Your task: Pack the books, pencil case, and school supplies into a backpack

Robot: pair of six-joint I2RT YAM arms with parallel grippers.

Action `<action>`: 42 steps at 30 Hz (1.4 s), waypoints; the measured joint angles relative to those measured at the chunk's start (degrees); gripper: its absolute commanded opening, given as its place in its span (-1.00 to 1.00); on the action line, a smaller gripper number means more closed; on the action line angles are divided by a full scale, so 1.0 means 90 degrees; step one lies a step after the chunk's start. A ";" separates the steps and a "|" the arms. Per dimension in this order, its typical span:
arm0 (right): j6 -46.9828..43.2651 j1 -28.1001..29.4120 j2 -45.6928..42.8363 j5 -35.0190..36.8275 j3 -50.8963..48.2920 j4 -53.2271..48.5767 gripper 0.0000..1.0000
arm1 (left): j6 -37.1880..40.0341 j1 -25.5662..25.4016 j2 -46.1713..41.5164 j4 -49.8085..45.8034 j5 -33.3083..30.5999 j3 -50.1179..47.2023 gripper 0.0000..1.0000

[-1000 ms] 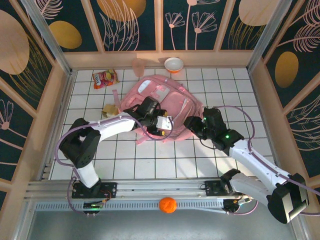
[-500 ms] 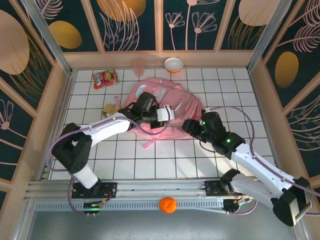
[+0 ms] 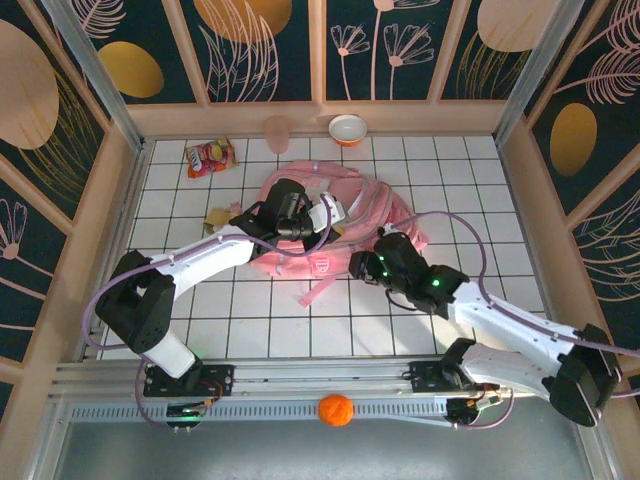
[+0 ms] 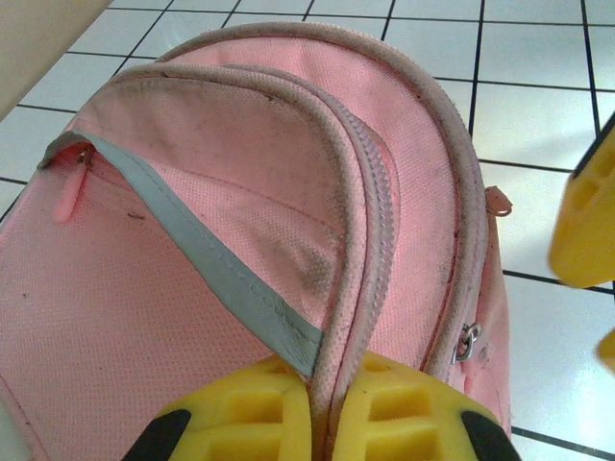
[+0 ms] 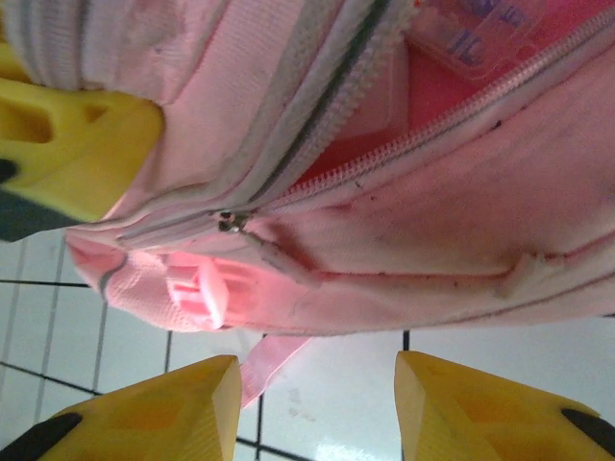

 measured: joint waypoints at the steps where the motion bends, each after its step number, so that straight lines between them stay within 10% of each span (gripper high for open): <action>1: -0.0070 0.0000 0.0151 0.0068 0.0053 0.0024 -0.10 | -0.0044 0.0002 0.0000 0.0012 0.0029 0.0000 -1.00; 7: -0.0427 0.0000 0.0996 0.0325 0.0469 0.0279 -0.18 | -0.0185 0.0005 0.0000 0.0039 0.0165 0.0000 -1.00; 18: -0.0228 0.0070 0.1632 0.0957 0.1270 -0.0347 -0.99 | -0.0204 0.0039 0.0000 0.0187 0.0228 0.0000 -1.00; 42: -0.1569 -0.1375 0.0721 -0.0865 0.1282 -0.1362 -1.00 | 0.0699 -0.0027 -0.0104 -0.0107 0.0245 -0.0012 -1.00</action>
